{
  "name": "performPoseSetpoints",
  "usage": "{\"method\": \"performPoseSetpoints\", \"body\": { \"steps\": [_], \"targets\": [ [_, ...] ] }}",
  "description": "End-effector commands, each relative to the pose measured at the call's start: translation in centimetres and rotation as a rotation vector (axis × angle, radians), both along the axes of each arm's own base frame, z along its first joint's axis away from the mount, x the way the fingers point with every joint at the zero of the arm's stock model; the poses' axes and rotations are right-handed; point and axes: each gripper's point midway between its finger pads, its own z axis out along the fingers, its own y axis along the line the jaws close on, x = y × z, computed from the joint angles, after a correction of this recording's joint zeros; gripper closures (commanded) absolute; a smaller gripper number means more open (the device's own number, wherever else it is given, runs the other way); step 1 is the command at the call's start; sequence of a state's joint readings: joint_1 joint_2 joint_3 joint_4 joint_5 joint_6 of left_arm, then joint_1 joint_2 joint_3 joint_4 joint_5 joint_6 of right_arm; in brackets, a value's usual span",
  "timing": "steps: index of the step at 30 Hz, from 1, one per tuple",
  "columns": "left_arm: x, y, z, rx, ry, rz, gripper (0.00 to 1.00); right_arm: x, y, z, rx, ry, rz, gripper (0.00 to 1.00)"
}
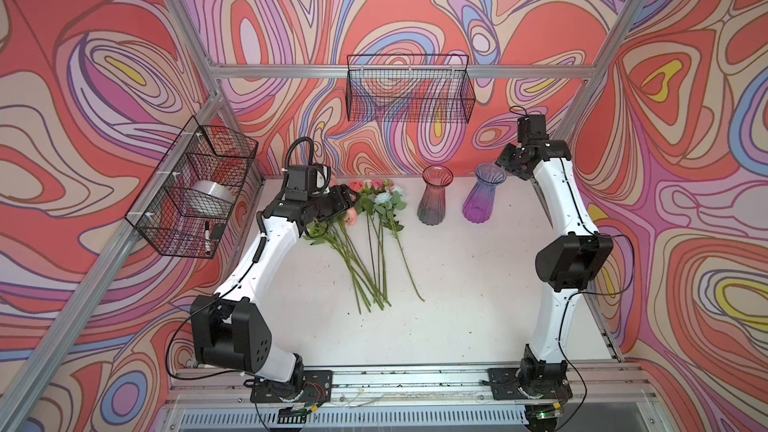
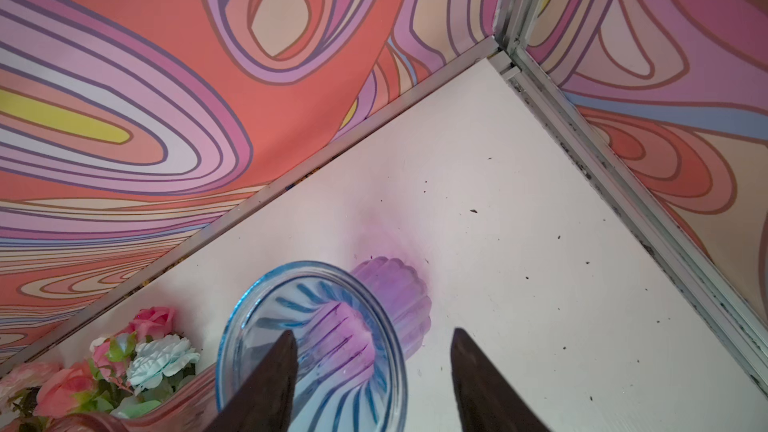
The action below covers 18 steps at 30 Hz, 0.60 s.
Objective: Arrange the flowers into the vase
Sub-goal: 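Raise the left arm toward the roses while the right arm reaches toward the purple vase, then grasp the purple-blue vase rim with the right gripper and pull it nearer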
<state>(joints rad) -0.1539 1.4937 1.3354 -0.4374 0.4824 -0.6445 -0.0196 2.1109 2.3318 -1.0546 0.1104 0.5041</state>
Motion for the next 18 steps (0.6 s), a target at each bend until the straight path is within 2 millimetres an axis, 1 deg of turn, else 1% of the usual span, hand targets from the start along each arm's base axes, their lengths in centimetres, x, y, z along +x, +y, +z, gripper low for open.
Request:
{"method": "performPoseSetpoints", "body": {
  "steps": [1,4,10,13,18],
  "targets": [
    [-0.7,-0.7,1.1,-0.056,-0.022,-0.029,0.35,-0.2,0.4,-1.2,0.049,0.039,0.021,0.4],
    [-0.9,-0.7,1.5,-0.056,-0.036,-0.027,0.35,-0.1,0.9,-1.9,0.077,0.054,0.04,0.43],
    [-1.0,-1.1,0.9,-0.072,-0.024,-0.037,0.36,0.3,1.0,-3.6,0.098,0.079,0.032,0.43],
    [-0.9,-1.0,0.5,-0.06,-0.014,-0.034,0.37,0.5,1.1,-4.5,0.111,0.09,0.028,0.44],
    [-0.9,-1.1,0.0,-0.059,0.001,-0.033,0.38,0.6,1.1,-5.5,0.12,0.106,0.022,0.47]
  ]
}}
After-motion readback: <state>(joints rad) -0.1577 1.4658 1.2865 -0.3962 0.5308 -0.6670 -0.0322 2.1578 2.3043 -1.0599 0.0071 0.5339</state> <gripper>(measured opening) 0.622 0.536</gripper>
